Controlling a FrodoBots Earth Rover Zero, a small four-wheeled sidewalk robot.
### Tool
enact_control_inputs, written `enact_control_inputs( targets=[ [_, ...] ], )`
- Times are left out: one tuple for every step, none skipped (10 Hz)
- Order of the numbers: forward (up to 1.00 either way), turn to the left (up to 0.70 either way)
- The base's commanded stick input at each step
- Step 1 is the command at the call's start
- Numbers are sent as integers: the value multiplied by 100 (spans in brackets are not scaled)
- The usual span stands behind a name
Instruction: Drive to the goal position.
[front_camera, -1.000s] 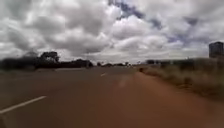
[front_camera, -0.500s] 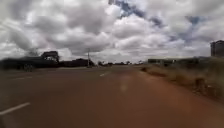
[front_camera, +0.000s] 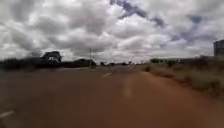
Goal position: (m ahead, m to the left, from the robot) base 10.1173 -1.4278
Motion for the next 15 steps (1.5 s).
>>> enact_control_inputs(
  targets=[
    [85,-30],
    [85,-34],
    [85,-34],
    [85,-34],
    [85,-34],
    [85,-34],
    [85,-34],
    [85,-34],
    [85,-34],
    [85,-34],
    [85,-34],
    [85,-34],
    [85,-34],
    [85,-34],
    [85,-34]
  ],
)
